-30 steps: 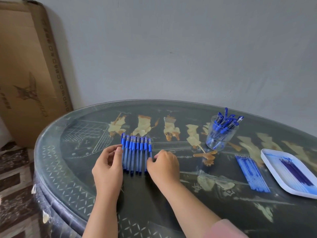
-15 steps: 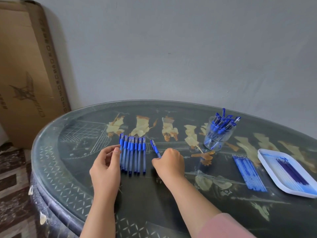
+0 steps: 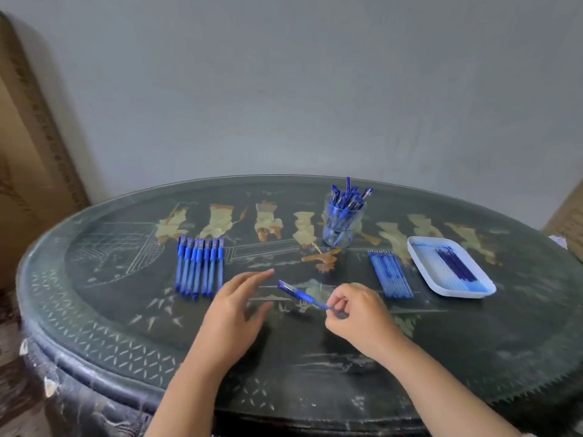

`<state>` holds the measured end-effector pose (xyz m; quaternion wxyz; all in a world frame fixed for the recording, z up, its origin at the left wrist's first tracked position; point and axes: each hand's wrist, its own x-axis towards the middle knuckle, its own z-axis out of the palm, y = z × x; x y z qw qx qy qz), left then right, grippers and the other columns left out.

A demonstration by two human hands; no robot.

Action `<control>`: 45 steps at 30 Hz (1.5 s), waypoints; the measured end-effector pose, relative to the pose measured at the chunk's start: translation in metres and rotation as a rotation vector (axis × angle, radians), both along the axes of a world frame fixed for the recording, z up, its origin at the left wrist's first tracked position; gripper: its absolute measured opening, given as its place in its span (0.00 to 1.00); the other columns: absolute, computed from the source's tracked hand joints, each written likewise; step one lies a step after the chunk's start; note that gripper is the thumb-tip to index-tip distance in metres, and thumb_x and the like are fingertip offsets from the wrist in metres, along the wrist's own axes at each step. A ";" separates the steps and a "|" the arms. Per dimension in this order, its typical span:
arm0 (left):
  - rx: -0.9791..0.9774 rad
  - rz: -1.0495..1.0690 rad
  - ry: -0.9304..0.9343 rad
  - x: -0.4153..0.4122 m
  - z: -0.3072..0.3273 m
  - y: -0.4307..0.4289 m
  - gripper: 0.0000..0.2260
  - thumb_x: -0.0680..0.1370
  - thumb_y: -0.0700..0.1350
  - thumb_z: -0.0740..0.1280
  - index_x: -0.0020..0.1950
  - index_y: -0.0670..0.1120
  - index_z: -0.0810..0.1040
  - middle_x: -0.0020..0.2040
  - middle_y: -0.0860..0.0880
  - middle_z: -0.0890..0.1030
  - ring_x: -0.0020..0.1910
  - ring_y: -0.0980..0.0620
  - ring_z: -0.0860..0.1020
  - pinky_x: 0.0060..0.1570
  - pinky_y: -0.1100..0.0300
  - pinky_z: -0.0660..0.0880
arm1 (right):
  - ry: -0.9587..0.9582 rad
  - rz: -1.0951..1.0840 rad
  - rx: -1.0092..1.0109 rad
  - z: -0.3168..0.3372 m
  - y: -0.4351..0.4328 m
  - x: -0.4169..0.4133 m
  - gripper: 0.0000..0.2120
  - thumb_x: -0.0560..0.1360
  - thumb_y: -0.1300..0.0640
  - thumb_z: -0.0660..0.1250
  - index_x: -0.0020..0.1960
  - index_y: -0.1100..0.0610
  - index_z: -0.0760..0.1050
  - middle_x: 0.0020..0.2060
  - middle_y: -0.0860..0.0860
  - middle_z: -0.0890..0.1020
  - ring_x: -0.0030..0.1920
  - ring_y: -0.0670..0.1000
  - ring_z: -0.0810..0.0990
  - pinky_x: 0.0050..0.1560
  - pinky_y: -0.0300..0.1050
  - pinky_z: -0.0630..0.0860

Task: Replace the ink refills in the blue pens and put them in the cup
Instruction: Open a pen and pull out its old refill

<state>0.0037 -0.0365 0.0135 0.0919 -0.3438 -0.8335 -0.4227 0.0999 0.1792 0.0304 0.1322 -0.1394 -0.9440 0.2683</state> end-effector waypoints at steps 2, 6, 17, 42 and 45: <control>-0.127 -0.113 0.052 0.015 -0.008 0.013 0.24 0.75 0.47 0.73 0.70 0.58 0.73 0.64 0.63 0.73 0.62 0.64 0.71 0.64 0.72 0.64 | 0.005 0.057 0.002 -0.004 0.008 0.023 0.04 0.69 0.57 0.71 0.41 0.50 0.77 0.37 0.42 0.75 0.41 0.41 0.73 0.41 0.32 0.69; -0.128 -0.083 0.194 0.039 -0.015 0.027 0.10 0.73 0.45 0.72 0.53 0.53 0.84 0.50 0.56 0.84 0.48 0.54 0.81 0.50 0.58 0.78 | 0.011 0.151 0.047 -0.013 0.015 0.051 0.03 0.70 0.57 0.69 0.41 0.50 0.77 0.38 0.41 0.74 0.44 0.42 0.73 0.48 0.37 0.71; -0.046 -0.066 0.176 0.064 -0.017 0.039 0.08 0.72 0.41 0.75 0.50 0.49 0.84 0.46 0.56 0.83 0.43 0.57 0.79 0.47 0.64 0.74 | 0.251 0.162 0.151 -0.033 0.000 0.054 0.08 0.75 0.50 0.66 0.49 0.50 0.82 0.41 0.44 0.79 0.44 0.50 0.78 0.47 0.52 0.75; -0.104 -0.074 0.069 0.062 -0.017 0.043 0.18 0.81 0.54 0.54 0.34 0.51 0.72 0.33 0.59 0.70 0.36 0.58 0.72 0.41 0.66 0.69 | 0.426 0.249 0.381 -0.037 -0.005 0.053 0.09 0.79 0.57 0.59 0.48 0.55 0.78 0.40 0.46 0.77 0.41 0.49 0.74 0.45 0.47 0.72; -0.119 -0.090 -0.032 0.063 -0.011 0.043 0.18 0.83 0.46 0.58 0.33 0.51 0.72 0.33 0.57 0.72 0.41 0.63 0.72 0.40 0.73 0.65 | 0.441 0.256 0.409 -0.037 -0.005 0.052 0.09 0.79 0.58 0.59 0.48 0.55 0.78 0.41 0.46 0.77 0.42 0.49 0.74 0.46 0.45 0.69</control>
